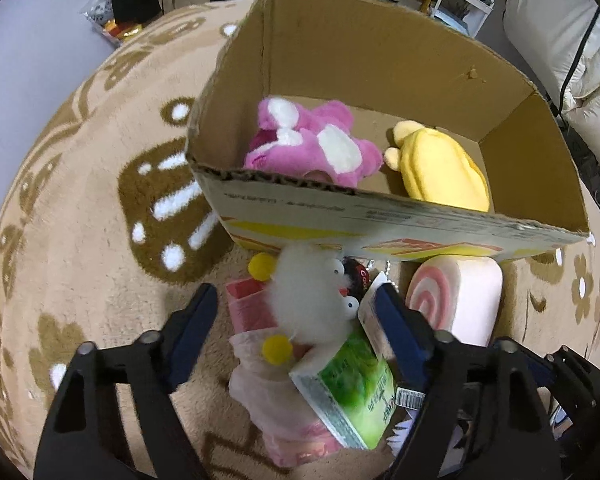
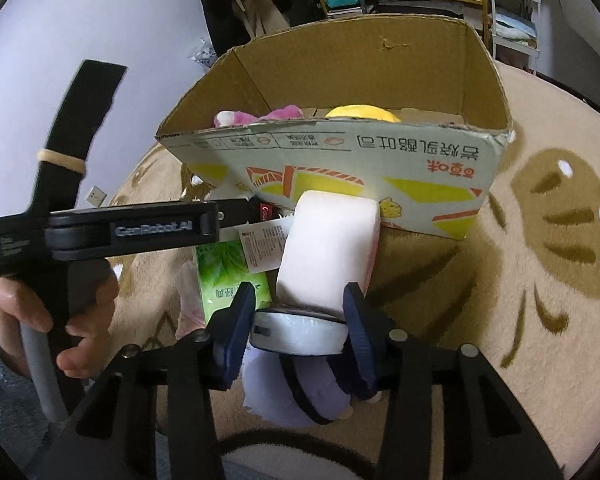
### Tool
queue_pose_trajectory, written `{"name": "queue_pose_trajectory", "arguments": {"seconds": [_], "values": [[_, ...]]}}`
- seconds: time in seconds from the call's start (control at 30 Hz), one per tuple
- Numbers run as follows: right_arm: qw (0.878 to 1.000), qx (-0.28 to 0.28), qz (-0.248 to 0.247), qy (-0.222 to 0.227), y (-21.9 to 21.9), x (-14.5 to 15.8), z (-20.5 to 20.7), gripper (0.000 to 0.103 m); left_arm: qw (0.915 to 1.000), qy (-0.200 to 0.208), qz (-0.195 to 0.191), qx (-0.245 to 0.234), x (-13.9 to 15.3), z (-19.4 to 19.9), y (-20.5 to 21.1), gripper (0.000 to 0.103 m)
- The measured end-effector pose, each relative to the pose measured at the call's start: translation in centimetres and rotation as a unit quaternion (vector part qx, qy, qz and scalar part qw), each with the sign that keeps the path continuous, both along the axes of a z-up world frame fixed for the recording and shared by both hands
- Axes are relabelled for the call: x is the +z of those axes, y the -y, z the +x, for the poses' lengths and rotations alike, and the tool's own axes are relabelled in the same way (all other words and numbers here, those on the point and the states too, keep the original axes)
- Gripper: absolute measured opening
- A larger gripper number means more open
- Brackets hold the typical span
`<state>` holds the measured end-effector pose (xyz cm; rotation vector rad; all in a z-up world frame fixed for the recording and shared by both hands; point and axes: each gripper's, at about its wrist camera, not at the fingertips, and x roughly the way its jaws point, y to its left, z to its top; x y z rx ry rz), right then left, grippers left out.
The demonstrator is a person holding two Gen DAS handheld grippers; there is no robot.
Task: Organize soft objects
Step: 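Grasp the white fluffy toy with the left gripper while the right gripper grasps the purple plush, then carry the white fluffy toy over the box with the left gripper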
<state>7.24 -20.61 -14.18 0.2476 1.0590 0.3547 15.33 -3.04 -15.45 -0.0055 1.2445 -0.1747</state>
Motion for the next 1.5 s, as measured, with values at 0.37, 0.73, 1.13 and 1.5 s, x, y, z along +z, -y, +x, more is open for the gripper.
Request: {"name": "queue_pose_trajectory", "arguments": {"seconds": [0.37, 0.73, 1.13, 1.5], "values": [[1.0, 0.001, 0.014, -0.007, 0.1, -0.2, 0.1, 0.025, 0.9995, -0.014, -0.026, 0.008, -1.2, 0.3, -0.2, 0.055], [0.998, -0.014, 0.028, -0.047, 0.5, -1.1, 0.0, 0.057, 0.9987, -0.023, -0.045, -0.013, -0.9, -0.5, 0.7, 0.028], [0.997, -0.029, 0.02, -0.073, 0.8, -1.6, -0.3, 0.061, 0.9996, 0.01, -0.016, -0.019, 1.0, -1.9, 0.7, 0.024], [0.999, -0.04, 0.007, -0.019, 1.7, 1.1, -2.0, 0.054, 0.9986, 0.053, 0.0, -0.002, 4.2, -3.9, -0.9, 0.024]]}}
